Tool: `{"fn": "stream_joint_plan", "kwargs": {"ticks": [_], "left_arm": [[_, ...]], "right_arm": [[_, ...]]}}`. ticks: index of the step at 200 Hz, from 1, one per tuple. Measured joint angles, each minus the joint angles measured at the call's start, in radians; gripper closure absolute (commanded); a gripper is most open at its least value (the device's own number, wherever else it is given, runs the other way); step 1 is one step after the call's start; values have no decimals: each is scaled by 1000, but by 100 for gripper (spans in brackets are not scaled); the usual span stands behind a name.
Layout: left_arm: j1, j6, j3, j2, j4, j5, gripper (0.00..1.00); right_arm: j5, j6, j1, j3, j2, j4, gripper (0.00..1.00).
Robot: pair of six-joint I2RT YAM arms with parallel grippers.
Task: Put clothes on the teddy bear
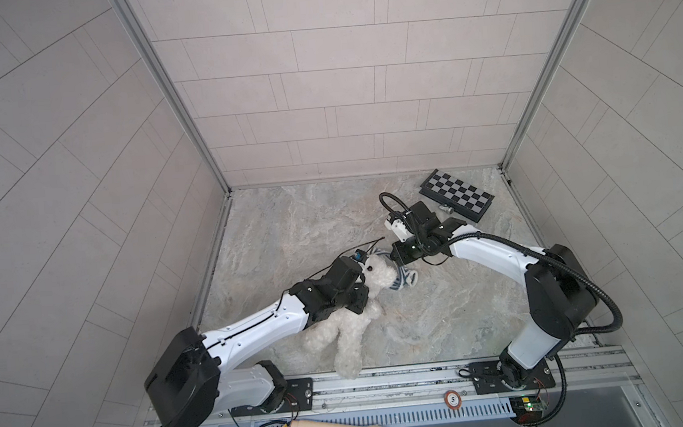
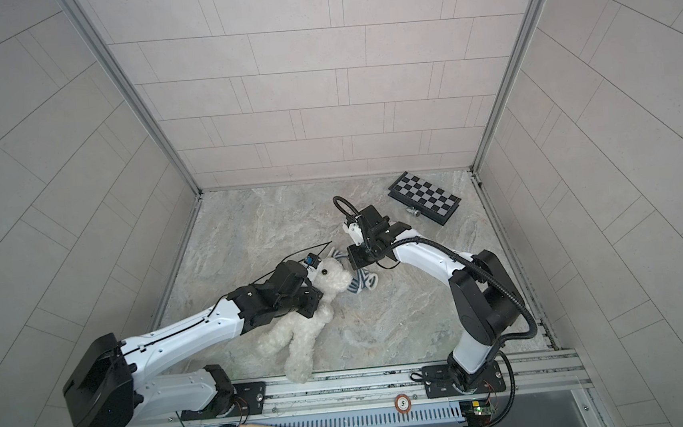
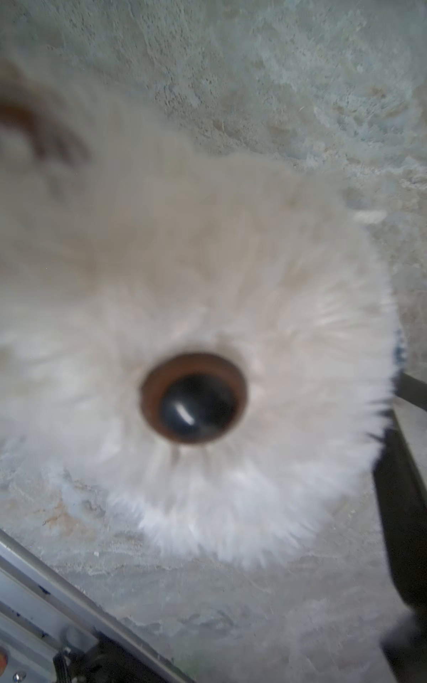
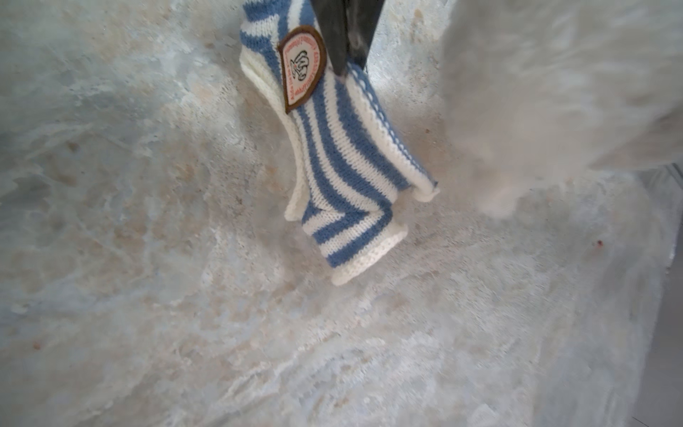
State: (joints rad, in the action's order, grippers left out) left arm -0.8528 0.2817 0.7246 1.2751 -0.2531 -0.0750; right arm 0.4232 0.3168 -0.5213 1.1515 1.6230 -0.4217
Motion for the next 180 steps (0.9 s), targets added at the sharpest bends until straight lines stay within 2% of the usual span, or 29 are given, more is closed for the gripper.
{"fn": "stream_joint_plan", "kwargs": {"ticks": [57, 106, 180], "left_arm": [[-8, -29, -23, 27, 49, 14, 100], [-13, -28, -100, 14, 145, 91, 100], [-18, -89, -243, -264, 289, 201, 100]], "right_arm": [[63, 78, -23, -40, -58, 104, 100], [76, 107, -93, -43, -94, 115, 100], [68, 77, -179, 0, -234, 92, 100]]}}
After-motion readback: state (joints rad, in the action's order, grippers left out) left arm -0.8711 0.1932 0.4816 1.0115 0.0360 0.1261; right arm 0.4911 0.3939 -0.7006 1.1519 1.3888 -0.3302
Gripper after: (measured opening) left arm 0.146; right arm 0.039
